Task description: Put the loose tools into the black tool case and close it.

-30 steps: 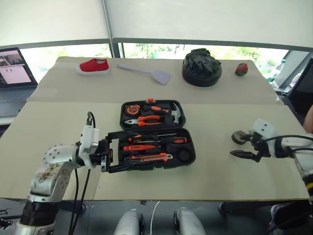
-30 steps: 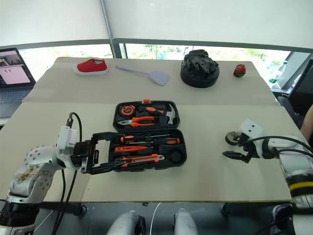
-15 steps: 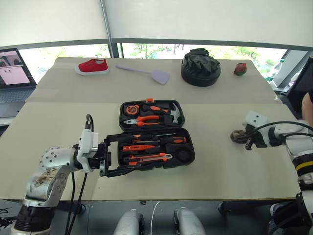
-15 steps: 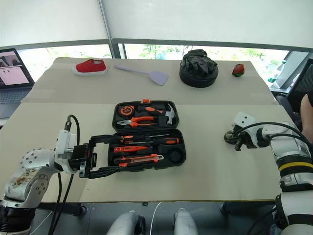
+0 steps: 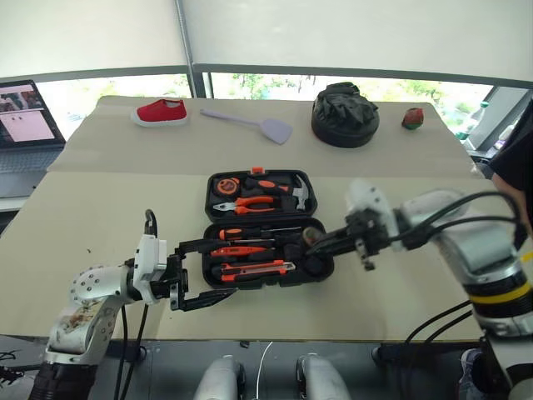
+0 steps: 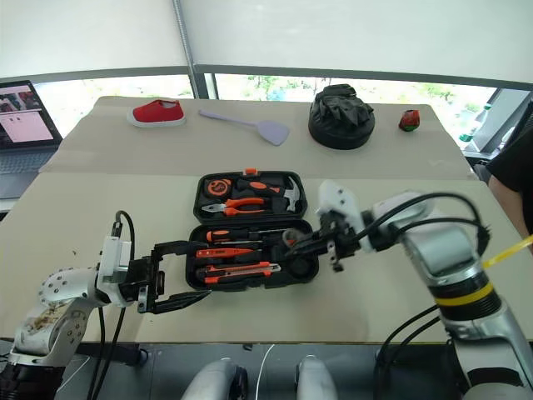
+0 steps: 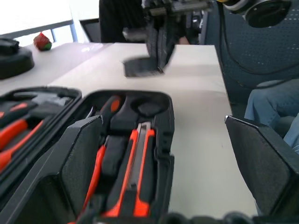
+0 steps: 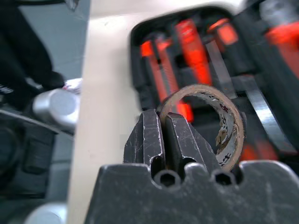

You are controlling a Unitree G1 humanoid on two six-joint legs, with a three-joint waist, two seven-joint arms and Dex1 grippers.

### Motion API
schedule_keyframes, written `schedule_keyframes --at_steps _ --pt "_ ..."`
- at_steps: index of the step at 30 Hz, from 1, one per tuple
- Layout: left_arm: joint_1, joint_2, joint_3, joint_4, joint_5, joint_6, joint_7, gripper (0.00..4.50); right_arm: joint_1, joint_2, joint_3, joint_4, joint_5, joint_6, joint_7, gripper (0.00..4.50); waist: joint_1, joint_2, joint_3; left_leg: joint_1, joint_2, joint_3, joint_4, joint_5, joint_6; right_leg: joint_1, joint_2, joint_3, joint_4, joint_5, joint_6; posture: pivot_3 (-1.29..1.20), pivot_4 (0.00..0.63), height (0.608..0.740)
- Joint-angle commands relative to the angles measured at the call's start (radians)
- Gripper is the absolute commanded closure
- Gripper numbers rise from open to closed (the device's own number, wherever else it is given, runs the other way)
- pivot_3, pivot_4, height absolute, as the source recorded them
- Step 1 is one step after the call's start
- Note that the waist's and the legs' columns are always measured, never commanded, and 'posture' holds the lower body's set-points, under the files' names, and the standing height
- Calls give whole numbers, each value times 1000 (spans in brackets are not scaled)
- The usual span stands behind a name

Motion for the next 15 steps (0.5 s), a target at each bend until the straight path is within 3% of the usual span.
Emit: schedule_keyframes --at_steps 1,12,14,15 --pt "10 14 28 -36 -1 -15 17 0 -9 -34 28 -11 -91 -44 -50 4474 -1 0 0 0 0 0 0 0 0 0 0 0 0 0 0 0 150 740" --pt "33 40 40 -48 -1 -3 36 0 -77 17 114 47 -136 48 -80 4474 -4 0 0 0 2 0 0 0 0 -1 5 0 1 0 -1 0 150 740" --pt "35 45 40 -53 -3 2 40 0 -81 3 133 51 -148 30 -58 3722 -5 0 0 0 2 0 0 0 0 -1 5 0 1 0 0 0 150 740" --pt "37 45 40 -57 -2 2 44 0 -85 0 134 49 -143 28 -49 3581 -5 0 0 0 2 0 0 0 0 -1 5 0 1 0 0 0 150 740"
